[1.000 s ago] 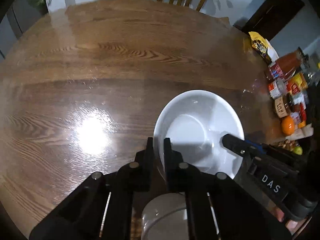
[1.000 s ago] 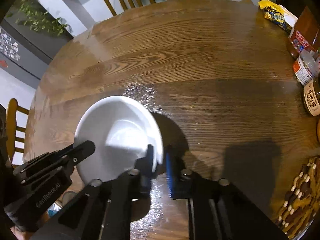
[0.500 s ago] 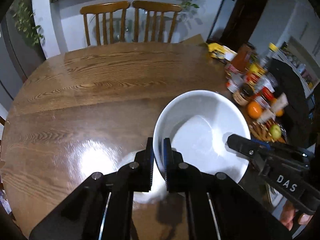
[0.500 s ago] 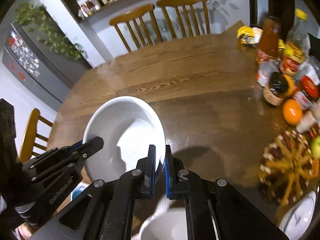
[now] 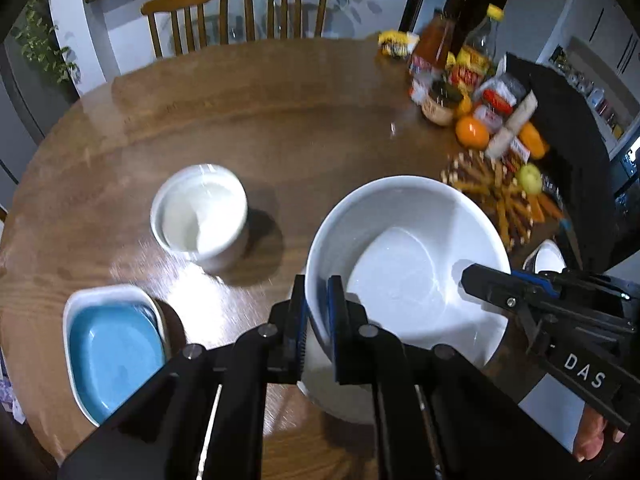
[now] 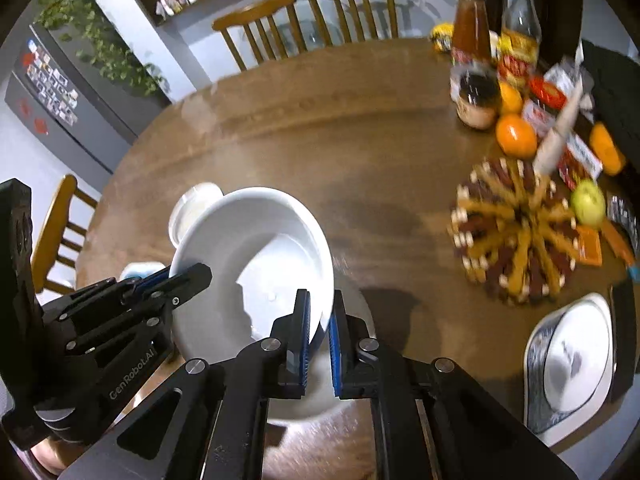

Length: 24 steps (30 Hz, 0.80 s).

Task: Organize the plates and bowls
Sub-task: 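Lift the white bowl with both grippers and carry it over the white plates, then lower the bowl onto the white plates and open both grippers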

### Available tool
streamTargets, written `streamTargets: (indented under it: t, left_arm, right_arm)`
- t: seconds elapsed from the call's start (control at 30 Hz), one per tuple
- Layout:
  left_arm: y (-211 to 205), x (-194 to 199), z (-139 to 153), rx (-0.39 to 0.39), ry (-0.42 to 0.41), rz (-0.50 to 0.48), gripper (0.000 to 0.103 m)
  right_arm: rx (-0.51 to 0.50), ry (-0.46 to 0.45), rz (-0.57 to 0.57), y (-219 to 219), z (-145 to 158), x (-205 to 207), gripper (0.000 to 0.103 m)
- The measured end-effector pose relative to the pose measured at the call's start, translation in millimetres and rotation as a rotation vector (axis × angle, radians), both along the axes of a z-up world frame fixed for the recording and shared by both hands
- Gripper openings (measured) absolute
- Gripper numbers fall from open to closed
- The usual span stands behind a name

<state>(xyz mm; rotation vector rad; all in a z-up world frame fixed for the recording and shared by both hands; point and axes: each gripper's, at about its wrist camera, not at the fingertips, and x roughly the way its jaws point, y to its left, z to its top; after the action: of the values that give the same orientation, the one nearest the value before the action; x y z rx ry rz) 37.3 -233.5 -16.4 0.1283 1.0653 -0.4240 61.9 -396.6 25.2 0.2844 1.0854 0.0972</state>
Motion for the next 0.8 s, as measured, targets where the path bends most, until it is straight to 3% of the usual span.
streamTargets:
  t: [0.47, 0.53, 0.8]
  left_arm:
    - [-6.3, -3.8, -44.2, 0.069, 0.077, 0.027, 0.010]
    - [-7.2, -5.3, -43.4, 0.091, 0.045, 0.020, 0.011]
    - [-9.6, -4.1, -43.8, 0.094, 0.042, 0.001, 0.018]
  right_arm:
    - [-0.034, 0.096, 0.061, 1.2, -48.0, 4.3, 0.009]
    - [-0.054, 0.087, 0.069, 3.3, -48.1, 5.7, 0.009]
    - [-0.112, 0.089, 0.076, 13.9, -45.9, 4.8, 0.009]
